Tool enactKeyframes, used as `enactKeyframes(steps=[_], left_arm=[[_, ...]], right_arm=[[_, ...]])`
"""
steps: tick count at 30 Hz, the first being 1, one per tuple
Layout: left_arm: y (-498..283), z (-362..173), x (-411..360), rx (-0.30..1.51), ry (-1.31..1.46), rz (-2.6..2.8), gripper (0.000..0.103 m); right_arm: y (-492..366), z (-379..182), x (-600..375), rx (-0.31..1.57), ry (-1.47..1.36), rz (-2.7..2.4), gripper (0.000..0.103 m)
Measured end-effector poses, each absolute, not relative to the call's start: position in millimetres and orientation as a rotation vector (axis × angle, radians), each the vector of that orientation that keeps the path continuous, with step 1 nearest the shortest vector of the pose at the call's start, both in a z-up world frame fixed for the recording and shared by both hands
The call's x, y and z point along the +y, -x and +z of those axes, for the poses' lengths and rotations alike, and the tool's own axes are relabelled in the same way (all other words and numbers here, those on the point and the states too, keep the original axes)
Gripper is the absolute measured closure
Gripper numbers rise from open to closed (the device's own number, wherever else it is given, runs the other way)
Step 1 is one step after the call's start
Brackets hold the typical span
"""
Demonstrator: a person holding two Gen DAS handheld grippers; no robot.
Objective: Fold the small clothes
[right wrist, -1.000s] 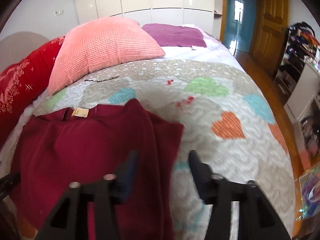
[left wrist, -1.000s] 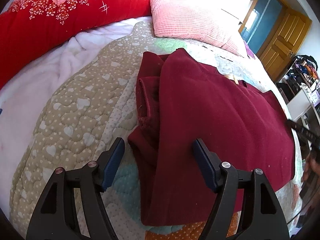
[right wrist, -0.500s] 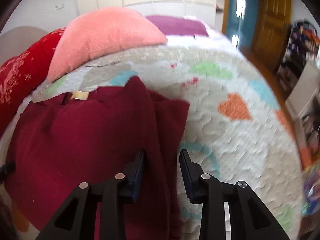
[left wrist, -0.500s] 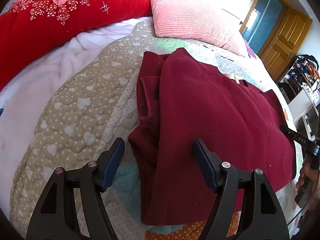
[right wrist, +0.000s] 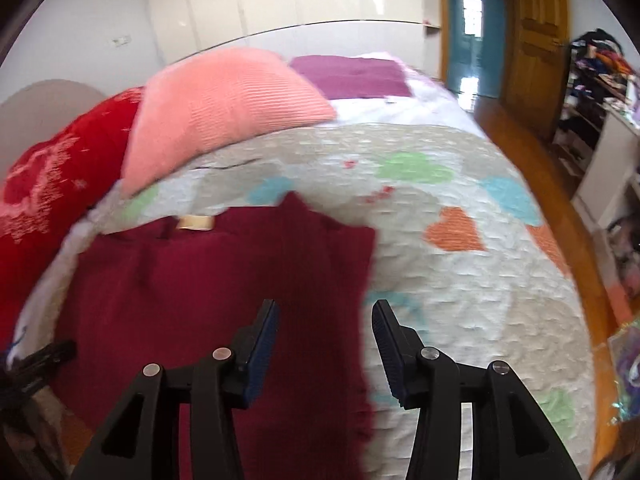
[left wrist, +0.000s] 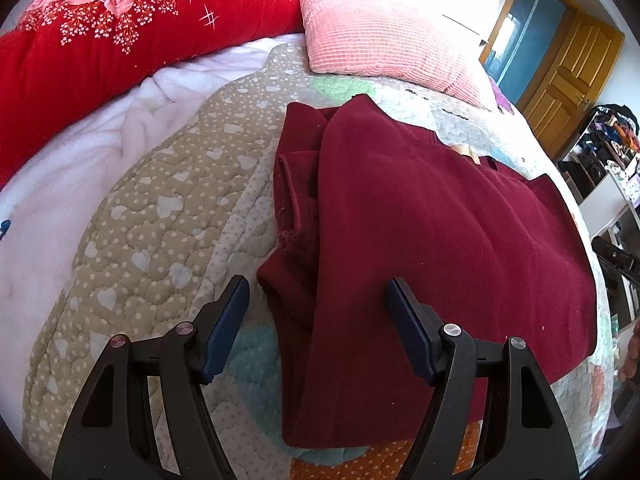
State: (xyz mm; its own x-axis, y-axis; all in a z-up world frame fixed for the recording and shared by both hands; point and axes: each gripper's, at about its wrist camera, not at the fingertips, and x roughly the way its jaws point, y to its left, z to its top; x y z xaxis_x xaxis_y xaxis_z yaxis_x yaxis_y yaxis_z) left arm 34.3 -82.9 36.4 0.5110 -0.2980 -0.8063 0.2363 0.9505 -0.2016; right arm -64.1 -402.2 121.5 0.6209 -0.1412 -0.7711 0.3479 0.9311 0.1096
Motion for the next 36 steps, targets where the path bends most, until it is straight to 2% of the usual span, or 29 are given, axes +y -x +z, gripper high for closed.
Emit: enactKeyframes(steps=[10, 22, 36], left_arm=[[-34.6, 36.1, -82.6, 0.986, 0.069, -0.323, 0.032], [-33.6, 36.8, -82.6, 0.991, 0.073, -0.32, 0.032], [-31.5, 40.5, -67.8, 1.034, 0.126, -0.354, 0.032]], right_arm=[[27.6, 70.7, -383.3, 0.958, -0.306, -0.191, 0.054], [17.9, 105.1, -322.9, 0.944, -0.248, -0.041, 0.054], [-44.5, 82.7, -243.9, 0.962, -0.25, 0.117, 0.054]])
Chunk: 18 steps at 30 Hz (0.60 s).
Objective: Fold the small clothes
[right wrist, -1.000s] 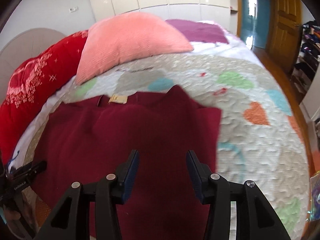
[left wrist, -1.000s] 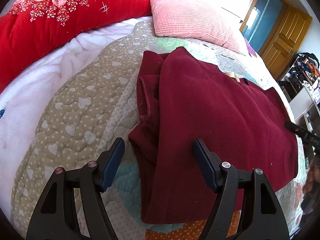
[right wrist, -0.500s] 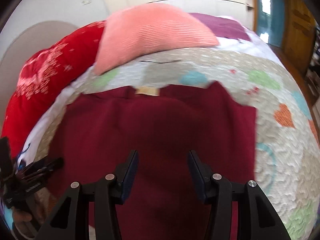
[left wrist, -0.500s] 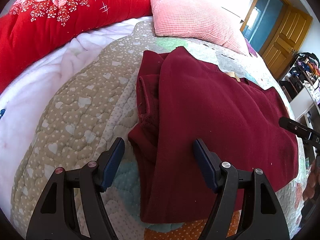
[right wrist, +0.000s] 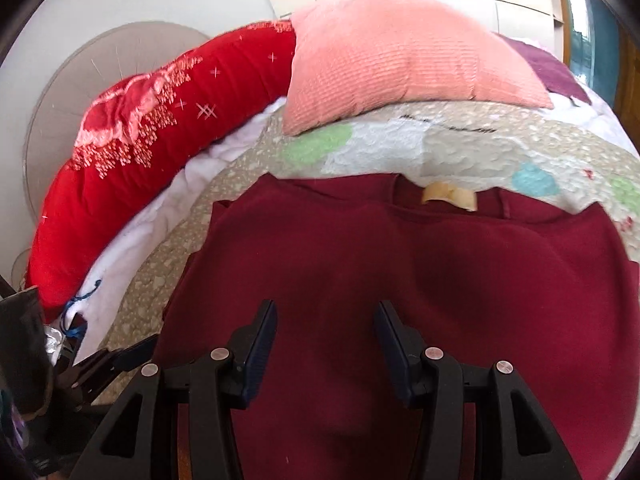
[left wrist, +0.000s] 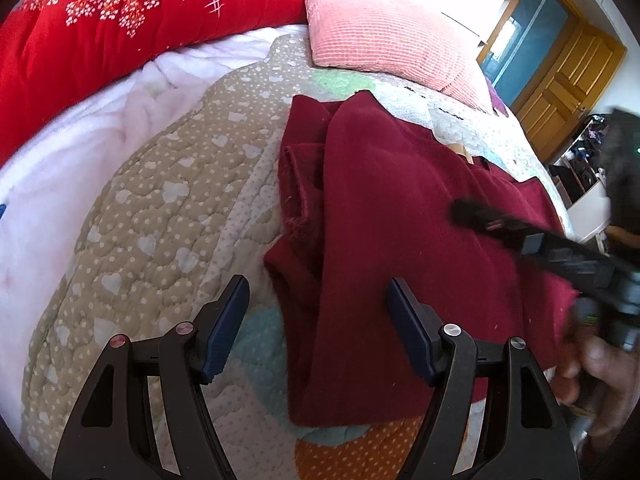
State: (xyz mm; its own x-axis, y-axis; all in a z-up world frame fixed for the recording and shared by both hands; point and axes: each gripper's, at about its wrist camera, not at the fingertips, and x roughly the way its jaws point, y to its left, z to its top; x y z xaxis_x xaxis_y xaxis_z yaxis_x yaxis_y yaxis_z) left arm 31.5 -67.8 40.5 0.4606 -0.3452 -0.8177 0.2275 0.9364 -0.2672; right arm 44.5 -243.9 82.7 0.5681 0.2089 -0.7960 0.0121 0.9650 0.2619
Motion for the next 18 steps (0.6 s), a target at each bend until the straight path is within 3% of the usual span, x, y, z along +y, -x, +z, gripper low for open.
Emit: enactKeyframes(steps=[3, 8, 12, 14, 18], left_arm=[[-24.7, 40.7, -51.8, 1.055, 0.174, -0.356, 0.032], [-20.3, 30.4, -36.6, 1.11, 0.343, -0.367, 0.032], [-13.6, 30.7, -41.5, 1.081, 0.328, -0.354, 0.032], [-13.6, 29.9, -40.3, 1.081, 0.336, -0.359, 0.032], [-17.9, 27.2, -33.4, 1.1, 0.378, -0.379, 0.03]], right_arm=[[-54.1, 65.5, -240.1, 1.006, -0.239, 0.105, 0.051], [-59.6, 77.7, -236.5, 1.035, -0.251, 0.109, 0.05], [-75.7, 95.5, -216.8, 1.043, -0.28, 0.157, 0.049], [-92.6, 99.5, -192.2, 1.07, -0.223, 0.164, 0.042], [-126.1, 96.4, -155.5, 1.121, -0.118, 0.185, 0.042]])
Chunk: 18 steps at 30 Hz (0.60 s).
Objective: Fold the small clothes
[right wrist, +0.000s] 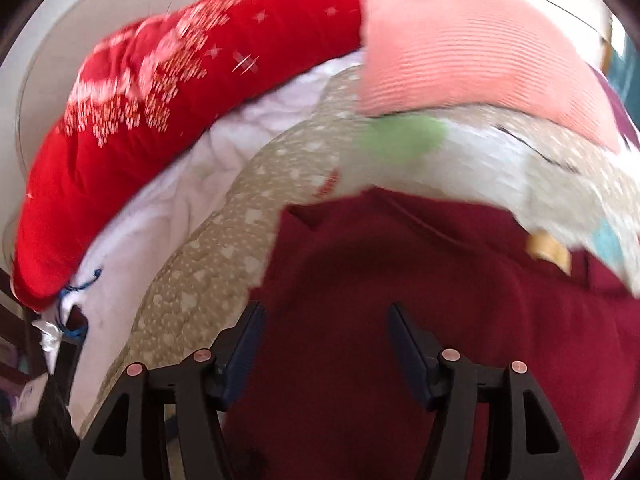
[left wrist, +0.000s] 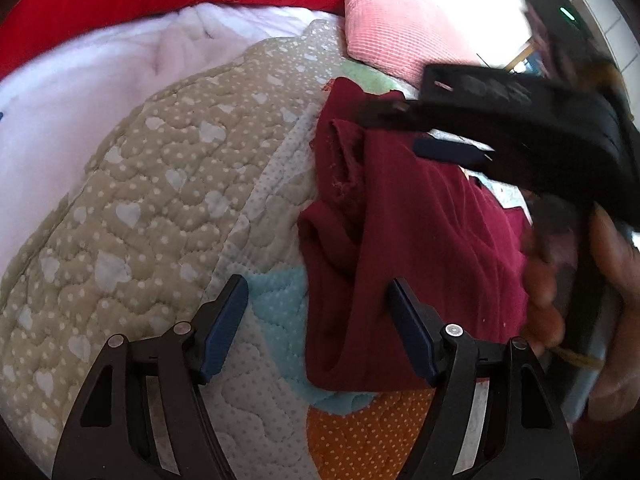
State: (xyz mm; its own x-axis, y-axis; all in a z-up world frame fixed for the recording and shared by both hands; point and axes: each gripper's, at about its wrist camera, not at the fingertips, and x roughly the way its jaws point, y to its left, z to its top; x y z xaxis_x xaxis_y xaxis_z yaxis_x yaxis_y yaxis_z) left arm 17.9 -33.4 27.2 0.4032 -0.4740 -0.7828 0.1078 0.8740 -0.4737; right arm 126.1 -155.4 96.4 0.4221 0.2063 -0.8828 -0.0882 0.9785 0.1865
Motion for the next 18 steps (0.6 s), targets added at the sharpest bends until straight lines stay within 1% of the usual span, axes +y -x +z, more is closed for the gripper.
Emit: enactKeyframes(steps=[1, 2, 3, 4, 8, 10, 11, 13, 15, 16, 17, 18], left_arm=[[-18.7, 27.3, -32.3, 1.104, 0.381, -0.385, 0.03], [-19.5, 27.1, -31.1, 1.107, 0.386, -0.389, 0.03], [-20.4, 26.7, -30.0, 1.107, 0.393, -0.392, 0.03], [-20.9, 27.0, -30.3, 1.107, 0.395, -0.393, 0.03], [-22.2, 27.5, -31.4, 1.1, 0.386, -0.387, 0.03], [-21.7, 29.6, -33.8, 1.096, 0.381, -0.385, 0.029], [-21.1, 30.0, -34.4, 1.094, 0.38, -0.384, 0.029], [-19.4, 31.4, -36.2, 1.09, 0.377, -0.385, 0.025], [-22.2, 32.9, -44.2, 1.084, 0.357, -0.381, 0.022], [-24.3, 32.6, -49.8, 1.08, 0.335, -0.377, 0.021], [-22.6, 33.8, -56.4, 1.071, 0.297, -0.369, 0.02], [-21.2, 34.7, -60.6, 1.062, 0.274, -0.364, 0.019]], right_arm=[[-133.1, 94.7, -148.1, 1.128, -0.1, 0.192, 0.041], [-142.4, 89.7, -138.8, 1.151, -0.067, 0.2, 0.039], [-148.9, 84.3, -132.8, 1.179, -0.036, 0.199, 0.034], [-153.9, 79.2, -129.4, 1.2, -0.009, 0.196, 0.031], [-168.9, 59.9, -118.7, 1.239, 0.089, 0.162, 0.026], [-167.0, 56.6, -122.3, 1.189, 0.08, 0.144, 0.026], [-164.6, 56.7, -123.4, 1.165, 0.075, 0.14, 0.03], [-155.1, 58.3, -127.0, 1.117, 0.094, 0.133, 0.044], [-141.9, 69.0, -135.8, 1.059, 0.078, 0.147, 0.069], [-136.0, 74.4, -143.3, 1.042, 0.044, 0.152, 0.073], [-131.1, 80.8, -153.0, 1.025, -0.019, 0.17, 0.08], [-125.7, 87.5, -162.4, 1.011, -0.083, 0.192, 0.081]])
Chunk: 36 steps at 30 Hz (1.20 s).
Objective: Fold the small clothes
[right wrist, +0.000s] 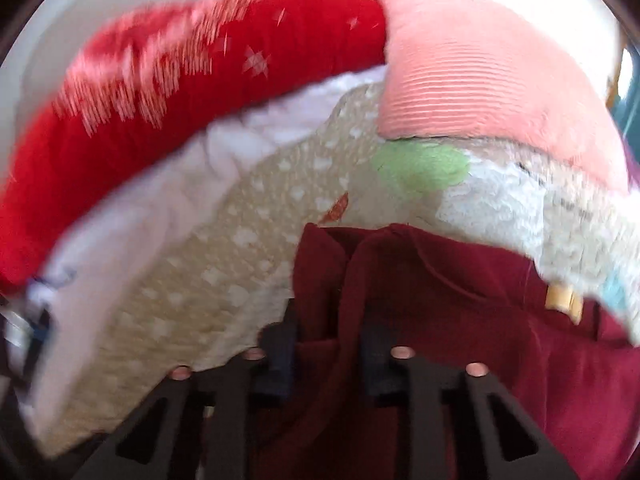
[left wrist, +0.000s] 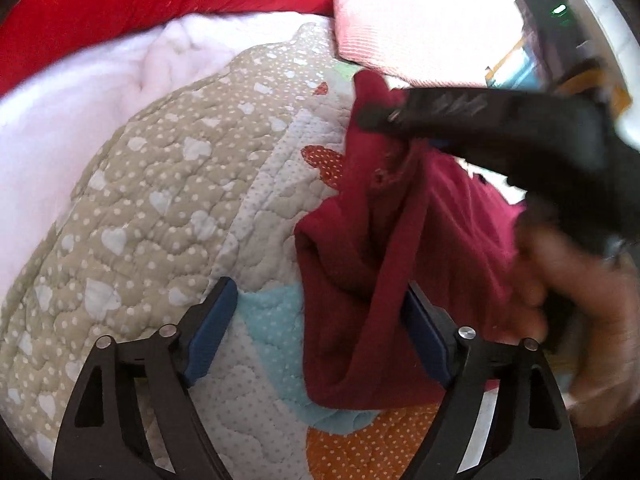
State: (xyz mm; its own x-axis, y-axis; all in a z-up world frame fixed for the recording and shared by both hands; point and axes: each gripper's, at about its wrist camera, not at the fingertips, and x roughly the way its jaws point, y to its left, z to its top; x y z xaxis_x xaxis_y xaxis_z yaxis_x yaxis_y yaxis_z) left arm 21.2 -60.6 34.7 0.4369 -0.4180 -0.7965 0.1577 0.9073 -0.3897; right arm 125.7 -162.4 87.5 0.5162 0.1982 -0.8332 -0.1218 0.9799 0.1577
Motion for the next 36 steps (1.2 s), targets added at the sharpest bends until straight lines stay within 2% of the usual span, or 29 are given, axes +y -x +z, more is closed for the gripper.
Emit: enactKeyframes(steps=[4, 5, 7, 10, 17, 23, 26, 33, 35, 36], left_arm=[[-17.7, 38.6, -78.6, 1.019, 0.199, -0.387, 0.019], [-20.3, 39.8, -82.6, 1.009, 0.197, -0.422, 0.023], [-21.2, 41.2, -85.8, 1.01, 0.219, -0.484, 0.062], [-15.0, 52.9, -93.0, 0.999, 0.236, -0.534, 0.08], [25.1, 125.3, -137.5, 0.896, 0.238, -0.722, 0.08], [46.7, 144.7, -222.6, 0.903, 0.136, -0.838, 0.08], [56.4, 127.1, -273.7, 0.941, 0.054, -0.862, 0.08], [65.3, 78.1, -338.1, 1.017, -0.076, -0.812, 0.081], [68.6, 82.7, -339.6, 1.015, -0.06, -0.811, 0.077], [68.5, 86.6, -335.7, 1.033, -0.033, -0.825, 0.07]], right_arm=[[-109.7, 105.7, -179.7, 0.961, -0.169, 0.254, 0.083], [-105.9, 108.2, -181.9, 0.951, -0.18, 0.261, 0.084], [-98.8, 112.3, -191.7, 0.927, -0.205, 0.276, 0.086], [-85.5, 119.8, -202.6, 0.898, -0.223, 0.274, 0.087], [-52.3, 168.3, -256.9, 0.798, -0.248, 0.254, 0.089], [-6.4, 197.7, -333.7, 0.74, -0.229, 0.144, 0.089], [10.5, 185.7, -373.0, 0.77, -0.248, 0.048, 0.089], [22.9, 102.1, -431.7, 0.942, -0.281, -0.134, 0.089], [27.5, 94.0, -443.5, 0.919, -0.349, -0.118, 0.089], [32.6, 96.5, -448.6, 0.9, -0.39, -0.108, 0.088]])
